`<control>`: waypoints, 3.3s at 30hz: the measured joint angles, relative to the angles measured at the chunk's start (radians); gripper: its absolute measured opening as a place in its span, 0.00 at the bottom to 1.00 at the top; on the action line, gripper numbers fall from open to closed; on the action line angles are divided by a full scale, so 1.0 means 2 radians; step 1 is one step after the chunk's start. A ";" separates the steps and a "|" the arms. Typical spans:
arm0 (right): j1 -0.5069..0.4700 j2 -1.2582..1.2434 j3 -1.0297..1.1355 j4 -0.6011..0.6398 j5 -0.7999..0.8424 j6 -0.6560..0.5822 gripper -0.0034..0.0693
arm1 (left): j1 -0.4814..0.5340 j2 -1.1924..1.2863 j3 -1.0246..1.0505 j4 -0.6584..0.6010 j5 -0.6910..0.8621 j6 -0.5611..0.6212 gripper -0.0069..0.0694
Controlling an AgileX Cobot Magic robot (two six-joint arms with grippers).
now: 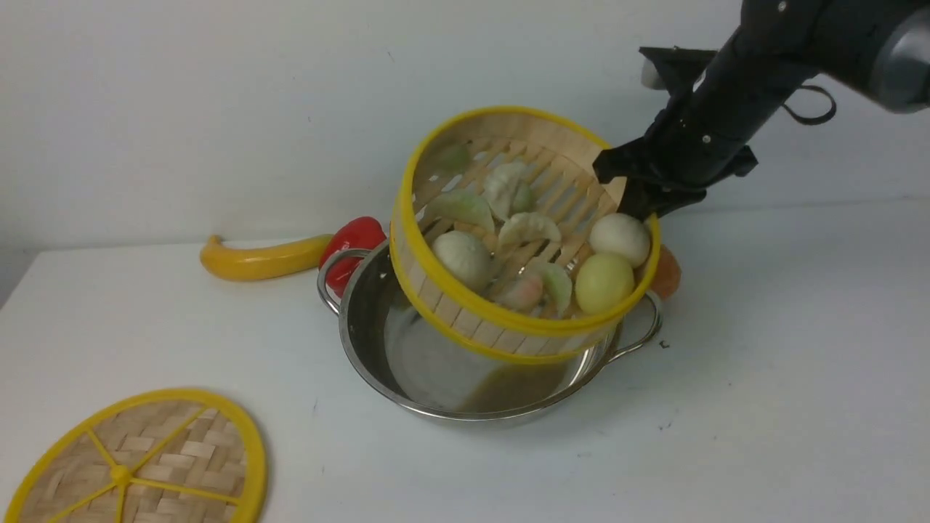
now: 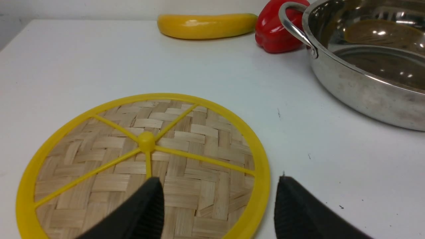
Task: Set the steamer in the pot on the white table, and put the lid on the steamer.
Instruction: 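Place the bamboo steamer basket of food into the steel pot with the right gripper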
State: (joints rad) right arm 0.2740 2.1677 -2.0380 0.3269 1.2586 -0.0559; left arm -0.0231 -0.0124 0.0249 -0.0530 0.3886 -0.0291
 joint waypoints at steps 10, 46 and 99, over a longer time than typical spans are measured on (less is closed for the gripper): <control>0.018 0.033 -0.025 0.003 0.000 0.000 0.08 | 0.000 0.000 0.000 0.000 0.000 0.000 0.64; 0.021 0.071 -0.031 -0.026 -0.007 -0.008 0.08 | 0.000 0.000 0.000 0.000 0.000 0.000 0.64; 0.021 0.071 -0.058 0.022 -0.008 -0.086 0.45 | 0.000 0.000 0.000 0.000 0.000 0.001 0.64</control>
State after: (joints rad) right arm 0.3151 2.3088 -2.1534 0.3716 1.2436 -0.2273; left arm -0.0231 -0.0124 0.0249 -0.0530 0.3886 -0.0273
